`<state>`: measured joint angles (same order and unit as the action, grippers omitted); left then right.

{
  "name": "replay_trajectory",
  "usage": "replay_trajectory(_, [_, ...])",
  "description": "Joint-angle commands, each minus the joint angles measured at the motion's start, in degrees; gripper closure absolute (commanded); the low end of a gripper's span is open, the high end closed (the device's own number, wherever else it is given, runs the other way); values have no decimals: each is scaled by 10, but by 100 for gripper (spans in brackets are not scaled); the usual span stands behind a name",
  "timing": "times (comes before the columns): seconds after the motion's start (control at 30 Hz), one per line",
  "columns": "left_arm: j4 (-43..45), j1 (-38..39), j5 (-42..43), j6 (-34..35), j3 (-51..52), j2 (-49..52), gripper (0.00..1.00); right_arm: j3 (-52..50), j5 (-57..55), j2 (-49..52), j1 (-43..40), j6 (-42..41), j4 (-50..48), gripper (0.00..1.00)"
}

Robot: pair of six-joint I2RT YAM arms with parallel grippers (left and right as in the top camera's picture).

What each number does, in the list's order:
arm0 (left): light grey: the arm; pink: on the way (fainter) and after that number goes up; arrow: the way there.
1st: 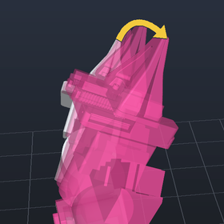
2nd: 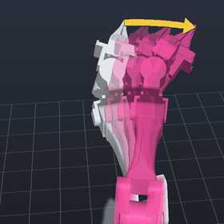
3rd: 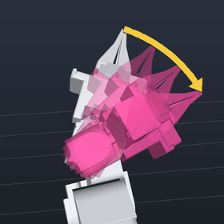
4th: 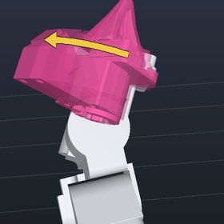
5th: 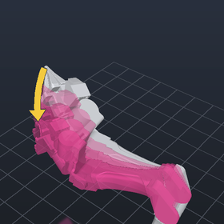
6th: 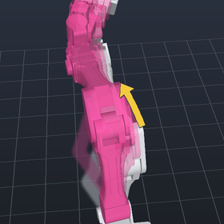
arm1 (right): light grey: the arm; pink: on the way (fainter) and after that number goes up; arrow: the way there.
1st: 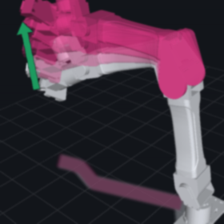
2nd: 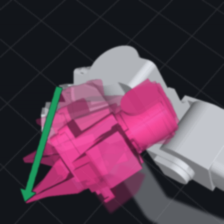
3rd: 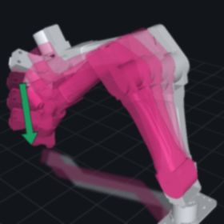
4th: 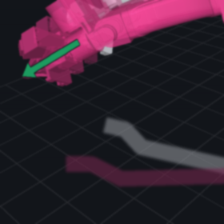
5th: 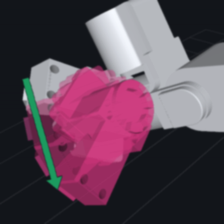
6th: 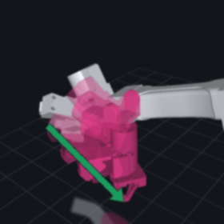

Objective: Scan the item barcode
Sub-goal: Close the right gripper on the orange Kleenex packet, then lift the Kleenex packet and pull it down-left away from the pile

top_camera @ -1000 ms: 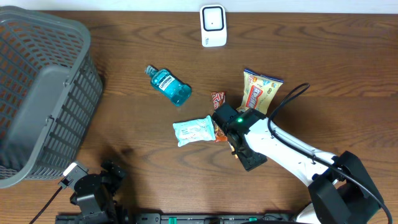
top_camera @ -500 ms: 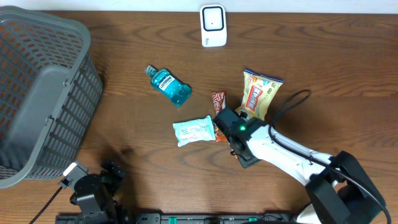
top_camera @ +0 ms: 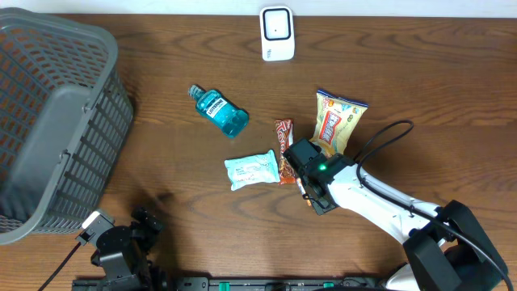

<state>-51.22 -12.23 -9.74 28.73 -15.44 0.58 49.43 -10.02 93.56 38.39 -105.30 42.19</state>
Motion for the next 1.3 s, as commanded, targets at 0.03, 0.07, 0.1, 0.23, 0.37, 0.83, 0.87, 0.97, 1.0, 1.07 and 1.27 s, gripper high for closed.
replay_trajectory(0.03, [-22,-2,-1,-3,2,-3,2,-28,-3,20,-16,13,13,74])
replay_trajectory(0.07, [-22,-2,-1,-3,2,-3,2,-28,-3,20,-16,13,13,66])
replay_trajectory(0.1, [-22,-2,-1,-3,2,-3,2,-28,-3,20,-16,13,13,57])
replay_trajectory(0.23, [-22,-2,-1,-3,2,-3,2,-31,-4,20,-16,12,14,48])
replay_trajectory(0.37, [-22,-2,-1,-3,2,-3,2,-77,-14,26,-16,12,-56,70])
replay_trajectory(0.83, [-22,-2,-1,-3,2,-3,2,-60,5,-26,-35,88,-14,99])
replay_trajectory(0.87, [-22,-2,-1,-3,2,-3,2,-51,6,-43,-37,139,-9,99])
replay_trajectory(0.97, [-22,-2,-1,-3,2,-3,2,-28,62,-97,-45,285,1,99])
replay_trajectory(1.0, [-22,-2,-1,-3,2,-3,2,-23,104,-118,-50,334,1,99])
replay_trajectory(1.07, [-22,-2,-1,-3,2,-3,2,-21,206,-162,-59,405,-2,99])
replay_trajectory(1.27, [-22,-2,-1,-3,2,-3,2,-21,438,-243,-70,501,3,92])
